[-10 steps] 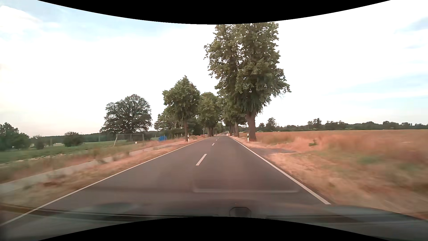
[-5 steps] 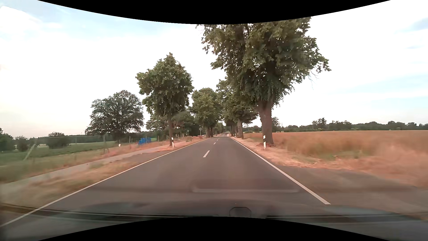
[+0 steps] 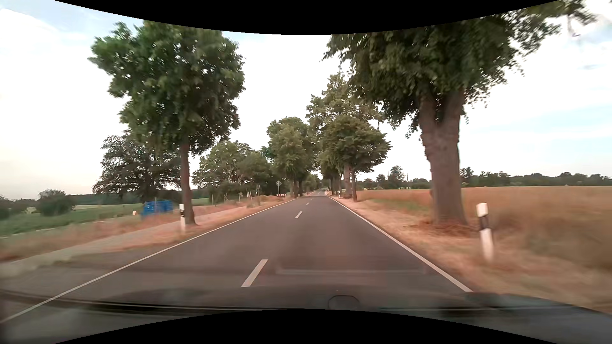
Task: Follow the waypoints while adhering to traffic rules and regulations
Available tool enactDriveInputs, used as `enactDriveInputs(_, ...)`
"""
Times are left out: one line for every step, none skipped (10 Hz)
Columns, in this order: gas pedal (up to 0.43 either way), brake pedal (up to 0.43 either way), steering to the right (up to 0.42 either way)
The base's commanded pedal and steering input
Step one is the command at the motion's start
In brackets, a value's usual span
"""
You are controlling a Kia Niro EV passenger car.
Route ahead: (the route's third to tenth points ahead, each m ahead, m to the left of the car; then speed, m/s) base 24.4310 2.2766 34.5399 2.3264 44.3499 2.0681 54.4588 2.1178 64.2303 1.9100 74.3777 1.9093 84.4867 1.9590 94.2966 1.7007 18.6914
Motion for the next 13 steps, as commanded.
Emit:
enactDriveInputs(0.197, 0.000, -0.002)
enactDriveInputs(0.189, 0.000, -0.002)
enactDriveInputs(0.189, 0.000, -0.002)
enactDriveInputs(0.189, 0.000, -0.002)
enactDriveInputs(0.189, 0.000, -0.002)
enactDriveInputs(0.189, 0.000, -0.003)
enactDriveInputs(0.189, 0.000, -0.005)
enactDriveInputs(0.189, 0.000, -0.005)
enactDriveInputs(0.189, 0.000, -0.005)
enactDriveInputs(0.189, 0.000, -0.005)
enactDriveInputs(0.189, 0.000, -0.005)
enactDriveInputs(0.157, 0.000, -0.004)
enactDriveInputs(0.138, 0.000, -0.004)
